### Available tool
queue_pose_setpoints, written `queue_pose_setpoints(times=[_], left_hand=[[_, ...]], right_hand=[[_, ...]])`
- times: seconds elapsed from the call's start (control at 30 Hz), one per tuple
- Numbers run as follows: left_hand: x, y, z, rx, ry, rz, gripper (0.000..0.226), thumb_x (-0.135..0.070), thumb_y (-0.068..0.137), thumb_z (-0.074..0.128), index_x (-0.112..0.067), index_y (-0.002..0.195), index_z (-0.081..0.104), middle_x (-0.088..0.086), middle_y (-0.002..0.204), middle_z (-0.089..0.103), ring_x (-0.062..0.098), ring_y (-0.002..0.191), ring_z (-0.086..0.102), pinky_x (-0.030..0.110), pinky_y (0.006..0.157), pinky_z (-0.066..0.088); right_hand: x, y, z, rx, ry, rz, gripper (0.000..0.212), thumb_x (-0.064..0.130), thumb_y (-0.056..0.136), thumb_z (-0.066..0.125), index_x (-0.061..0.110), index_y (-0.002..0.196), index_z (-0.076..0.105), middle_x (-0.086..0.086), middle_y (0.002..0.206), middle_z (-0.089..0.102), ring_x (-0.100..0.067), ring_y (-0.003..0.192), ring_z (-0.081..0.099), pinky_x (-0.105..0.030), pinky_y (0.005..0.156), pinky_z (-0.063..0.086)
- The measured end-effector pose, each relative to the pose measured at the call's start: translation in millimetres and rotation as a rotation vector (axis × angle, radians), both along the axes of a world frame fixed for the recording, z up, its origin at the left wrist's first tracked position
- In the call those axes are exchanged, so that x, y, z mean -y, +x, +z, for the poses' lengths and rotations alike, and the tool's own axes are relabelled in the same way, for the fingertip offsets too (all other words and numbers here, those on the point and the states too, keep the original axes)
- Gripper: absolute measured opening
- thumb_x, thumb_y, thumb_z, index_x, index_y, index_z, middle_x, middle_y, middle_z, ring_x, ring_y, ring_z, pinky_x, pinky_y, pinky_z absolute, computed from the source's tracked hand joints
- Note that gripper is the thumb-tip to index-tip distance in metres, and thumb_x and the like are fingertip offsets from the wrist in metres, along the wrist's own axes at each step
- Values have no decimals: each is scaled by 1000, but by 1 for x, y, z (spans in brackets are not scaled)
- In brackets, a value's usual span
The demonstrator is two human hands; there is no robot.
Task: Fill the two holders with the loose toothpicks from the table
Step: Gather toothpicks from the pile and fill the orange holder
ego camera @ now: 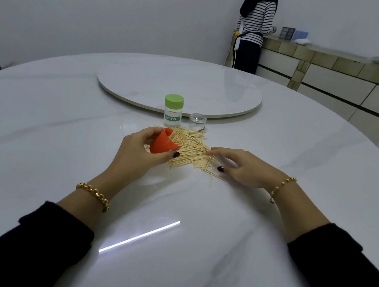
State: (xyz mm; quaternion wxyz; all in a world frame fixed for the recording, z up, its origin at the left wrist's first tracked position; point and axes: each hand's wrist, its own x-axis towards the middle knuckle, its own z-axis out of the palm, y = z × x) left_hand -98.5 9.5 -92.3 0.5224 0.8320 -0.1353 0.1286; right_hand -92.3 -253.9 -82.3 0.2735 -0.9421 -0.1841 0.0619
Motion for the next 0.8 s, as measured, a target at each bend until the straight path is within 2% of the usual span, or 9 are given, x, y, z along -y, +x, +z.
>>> queue_pose_setpoints(times=[0.13, 0.23, 0.37, 0.47, 0.57, 0.63, 0.8], left_hand=[[0, 0, 1, 6, -5, 2, 53, -26, 71, 82, -25, 120, 62, -7, 112, 65, 6, 106, 58, 20, 85, 51], [0, -1, 0, 4, -9, -6, 51, -25, 71, 82, -26, 118, 62, -8, 112, 64, 5, 105, 58, 21, 84, 52], [1, -1, 0, 7, 3, 0, 52, -24, 72, 82, -26, 119, 61, -9, 111, 64, 4, 104, 58, 6, 76, 45], [2, -1, 0, 6, 10, 7, 53, -25, 72, 82, -24, 121, 61, -9, 112, 63, 5, 104, 57, 5, 75, 44], [2, 0, -1, -1, 22, 5, 57, -26, 71, 81, -22, 124, 60, -7, 115, 62, 7, 106, 57, 6, 75, 44], [2, 0, -2, 0, 29, 12, 57, -27, 71, 82, -23, 124, 60, -7, 115, 62, 7, 106, 57, 6, 73, 44], [2, 0, -1, 10, 25, 24, 55, -25, 71, 82, -21, 122, 62, -7, 111, 64, 2, 99, 59, 1, 72, 43]], right_hand=[[-4, -3, 1, 36, -72, -38, 63, 33, 80, 75, 31, 137, 48, 11, 145, 43, -7, 134, 37, -8, 96, 22], [-13, -1, -2, 198, -76, -70, 56, 32, 79, 76, 27, 131, 56, 5, 142, 49, -13, 132, 42, -8, 95, 23], [-21, 6, -11, 325, -110, -69, 40, 31, 85, 69, 29, 124, 63, 1, 144, 48, -18, 130, 46, -30, 109, 31], [-24, 13, -15, 417, -163, -86, 27, 33, 90, 62, 29, 115, 68, 4, 139, 52, -16, 128, 47, -45, 114, 22], [-31, 18, -20, 517, -207, -71, 21, 32, 92, 60, 27, 108, 72, 4, 131, 59, -15, 126, 48, -51, 116, 11], [-36, 23, -23, 595, -196, -38, 18, 27, 91, 62, 24, 105, 73, -1, 124, 63, -21, 120, 53, -55, 113, 14], [-47, 30, -24, 635, -189, 8, 15, 19, 87, 64, 19, 98, 74, -4, 113, 68, -28, 110, 59, -59, 107, 23]])
